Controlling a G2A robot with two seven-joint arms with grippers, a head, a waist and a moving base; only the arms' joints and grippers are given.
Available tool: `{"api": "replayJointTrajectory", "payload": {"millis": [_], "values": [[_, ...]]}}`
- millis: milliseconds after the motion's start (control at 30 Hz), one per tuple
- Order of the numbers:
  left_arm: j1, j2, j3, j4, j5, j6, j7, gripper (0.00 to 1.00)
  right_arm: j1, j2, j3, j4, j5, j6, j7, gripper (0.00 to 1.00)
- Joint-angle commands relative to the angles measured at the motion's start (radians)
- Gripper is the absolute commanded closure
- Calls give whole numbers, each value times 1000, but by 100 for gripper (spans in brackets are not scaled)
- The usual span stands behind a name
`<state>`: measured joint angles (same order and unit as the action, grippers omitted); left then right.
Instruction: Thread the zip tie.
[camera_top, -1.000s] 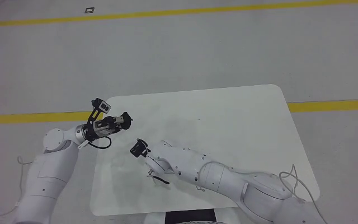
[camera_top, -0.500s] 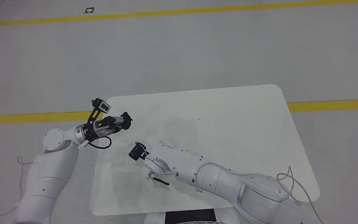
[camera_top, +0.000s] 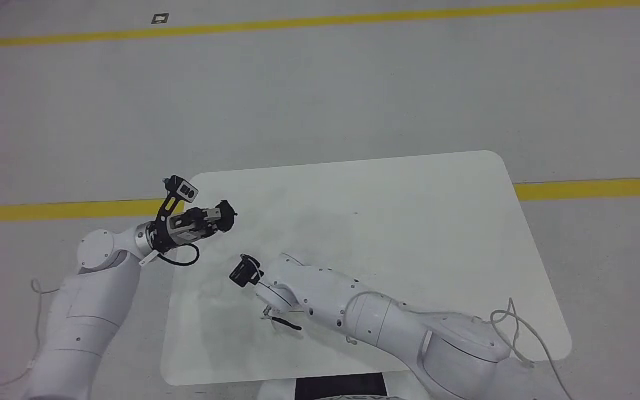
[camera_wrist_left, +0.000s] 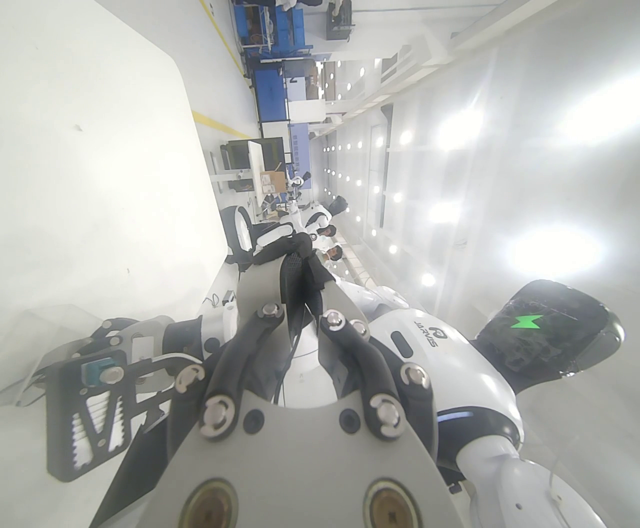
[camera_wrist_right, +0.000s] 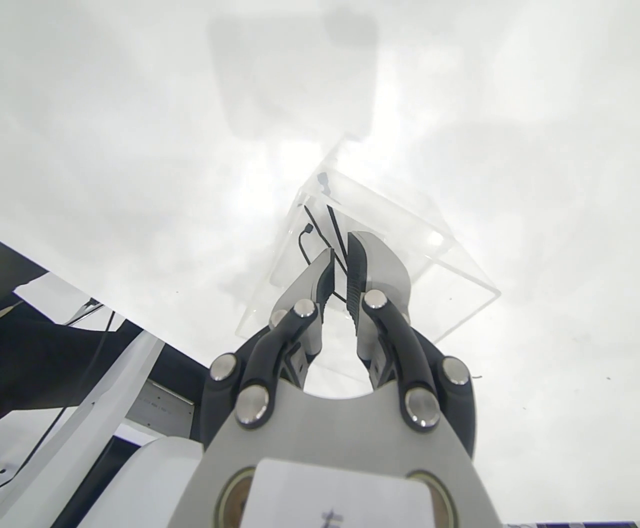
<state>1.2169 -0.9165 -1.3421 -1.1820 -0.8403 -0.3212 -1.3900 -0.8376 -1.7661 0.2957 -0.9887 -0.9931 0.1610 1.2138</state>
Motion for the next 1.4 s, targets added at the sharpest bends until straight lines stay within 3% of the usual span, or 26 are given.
{"api": "replayJointTrajectory", "payload": {"millis": [0, 167, 400, 667, 800, 1033, 1233, 1367], "values": [[0, 0, 0, 0, 0, 0, 0, 100, -1, -4, 3, 6, -5, -1, 0, 93], [0, 0, 0, 0, 0, 0, 0, 100, -3, -12, 11, 20, -17, -4, 3, 100], [0, 0, 0, 0, 0, 0, 0, 100, -8, -20, 25, 28, -32, -10, 9, 100], [0, 0, 0, 0, 0, 0, 0, 100, -15, -8, 56, -44, -79, 7, 54, 100], [0, 0, 0, 0, 0, 0, 0, 100, -33, 12, 83, -116, -114, 14, 79, 100], [0, 0, 0, 0, 0, 0, 0, 100, -103, 74, 178, -288, -168, 0, 119, 100], [0, 0, 0, 0, 0, 0, 0, 100, -218, 139, 302, -474, -220, -13, 104, 100], [0, 0, 0, 0, 0, 0, 0, 100, -315, 174, 393, -579, -215, -33, 18, 100]]}}
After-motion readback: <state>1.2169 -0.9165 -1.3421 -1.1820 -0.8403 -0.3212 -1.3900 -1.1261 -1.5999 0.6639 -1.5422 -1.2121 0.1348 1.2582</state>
